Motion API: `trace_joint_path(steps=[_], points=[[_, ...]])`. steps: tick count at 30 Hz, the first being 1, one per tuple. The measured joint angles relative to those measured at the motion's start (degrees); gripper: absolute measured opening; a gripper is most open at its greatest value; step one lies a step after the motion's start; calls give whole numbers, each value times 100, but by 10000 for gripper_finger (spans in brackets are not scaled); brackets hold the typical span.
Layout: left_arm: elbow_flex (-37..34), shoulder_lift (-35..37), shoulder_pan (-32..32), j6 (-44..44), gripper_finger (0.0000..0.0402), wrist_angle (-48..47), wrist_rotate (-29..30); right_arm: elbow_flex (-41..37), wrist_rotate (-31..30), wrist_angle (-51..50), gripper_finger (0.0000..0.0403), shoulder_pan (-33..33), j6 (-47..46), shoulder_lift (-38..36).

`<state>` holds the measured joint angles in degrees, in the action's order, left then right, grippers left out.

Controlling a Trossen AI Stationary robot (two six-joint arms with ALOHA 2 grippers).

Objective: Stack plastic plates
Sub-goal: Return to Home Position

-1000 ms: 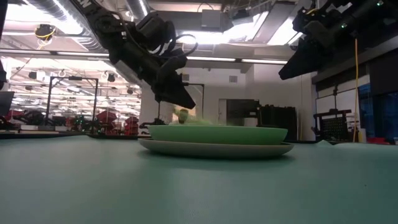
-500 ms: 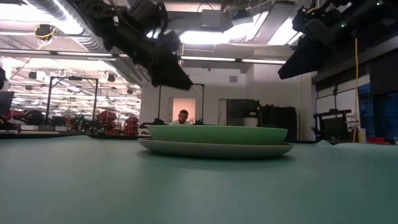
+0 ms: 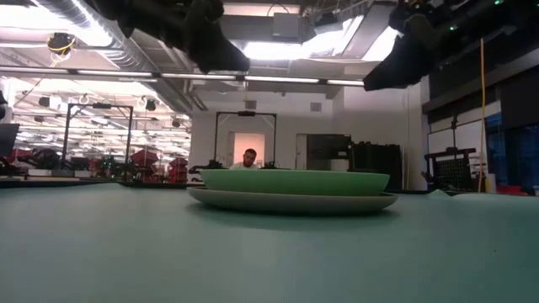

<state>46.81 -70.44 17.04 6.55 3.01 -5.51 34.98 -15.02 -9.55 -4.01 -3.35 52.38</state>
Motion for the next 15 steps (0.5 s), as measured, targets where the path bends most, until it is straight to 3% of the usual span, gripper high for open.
trace_joint_path(steps=[5,10,15], points=[[0,12,-2,85,126,56,-421,0,664,130,182,-672,146,-8],[-260,53,4,134,126,189,-102,0,857,-104,182,-936,265,-394],[-1047,729,0,-20,126,750,25,-178,877,-294,155,-911,336,-1098]])
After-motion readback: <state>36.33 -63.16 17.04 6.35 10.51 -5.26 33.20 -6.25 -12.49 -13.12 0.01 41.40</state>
